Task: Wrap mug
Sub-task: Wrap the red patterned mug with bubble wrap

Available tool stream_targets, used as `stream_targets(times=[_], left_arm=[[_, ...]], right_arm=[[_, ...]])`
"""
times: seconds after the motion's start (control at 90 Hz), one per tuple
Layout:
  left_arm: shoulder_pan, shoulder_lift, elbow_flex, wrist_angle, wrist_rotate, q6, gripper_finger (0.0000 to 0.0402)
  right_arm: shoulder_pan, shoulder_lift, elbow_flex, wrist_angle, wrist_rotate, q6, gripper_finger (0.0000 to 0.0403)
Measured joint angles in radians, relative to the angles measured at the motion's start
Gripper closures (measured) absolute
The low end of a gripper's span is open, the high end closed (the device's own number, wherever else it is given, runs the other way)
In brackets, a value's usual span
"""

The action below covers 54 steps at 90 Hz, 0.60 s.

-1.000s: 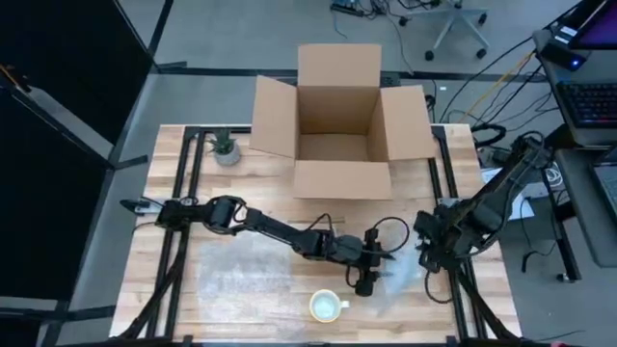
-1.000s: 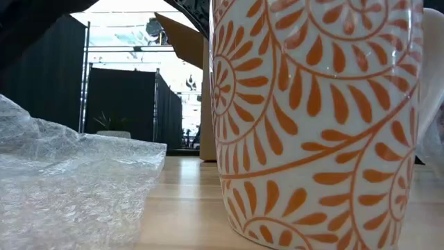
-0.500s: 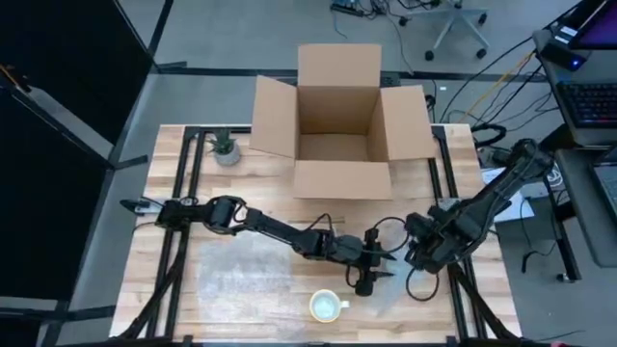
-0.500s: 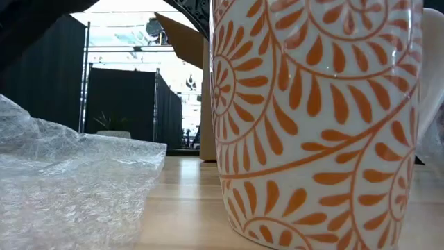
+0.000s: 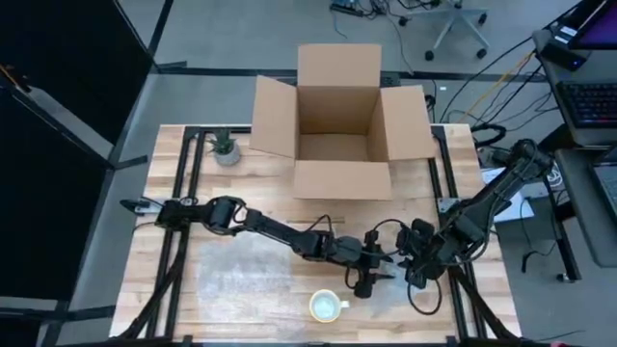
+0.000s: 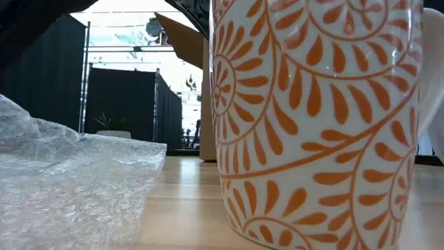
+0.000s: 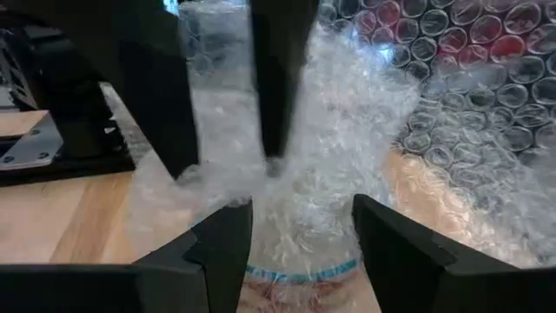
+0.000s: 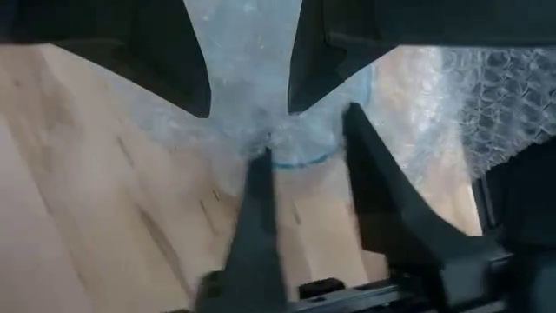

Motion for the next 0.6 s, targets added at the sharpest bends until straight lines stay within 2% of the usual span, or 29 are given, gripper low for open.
stream_targets(times=[0.156, 0.433, 0.6], left_arm=[[0.0, 0.0, 0.0, -0.001, 0.0, 0.001, 0.0215], [0.001, 0.0, 0.001, 0.0, 0.0, -0.004, 0.0215], [0.001, 0.0, 0.001, 0.0, -0.006, -0.002, 0.0215]], right_arm=[[0.018, 0.082, 0.0, 0.025, 0.004, -0.028, 0.0265], [0.027, 0.254, 0.008, 0.008, 0.023, -0.028, 0.0302], [0.026, 0.31, 0.009, 0.024, 0.021, -0.029, 0.0321]])
